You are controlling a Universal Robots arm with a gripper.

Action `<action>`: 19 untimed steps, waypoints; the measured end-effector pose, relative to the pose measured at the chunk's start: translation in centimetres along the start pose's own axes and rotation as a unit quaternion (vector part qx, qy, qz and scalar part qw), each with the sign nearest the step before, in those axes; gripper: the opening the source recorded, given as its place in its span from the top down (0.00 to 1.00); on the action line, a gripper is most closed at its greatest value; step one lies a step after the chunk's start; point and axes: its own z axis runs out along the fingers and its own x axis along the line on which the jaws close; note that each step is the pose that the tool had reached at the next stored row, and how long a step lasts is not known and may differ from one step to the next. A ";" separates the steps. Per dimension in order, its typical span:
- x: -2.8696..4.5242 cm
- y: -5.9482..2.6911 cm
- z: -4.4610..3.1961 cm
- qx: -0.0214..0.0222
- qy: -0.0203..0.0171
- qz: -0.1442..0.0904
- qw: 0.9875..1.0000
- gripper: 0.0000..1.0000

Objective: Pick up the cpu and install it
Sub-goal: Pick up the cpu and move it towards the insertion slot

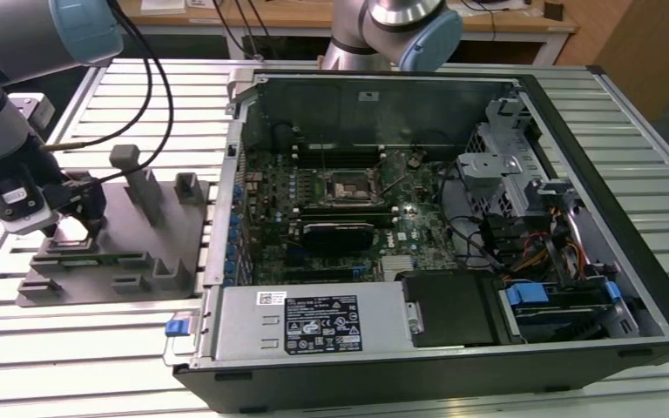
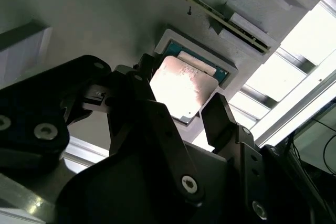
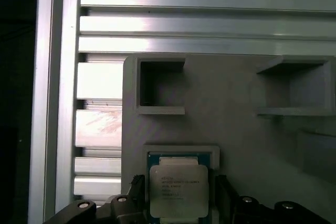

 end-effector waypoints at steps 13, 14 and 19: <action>0.02 0.01 -0.14 0.000 0.000 0.000 1.000 0.47; 0.02 0.01 -0.14 0.000 0.000 0.000 1.000 0.47; 0.01 0.02 -0.37 0.000 0.000 0.000 1.000 0.47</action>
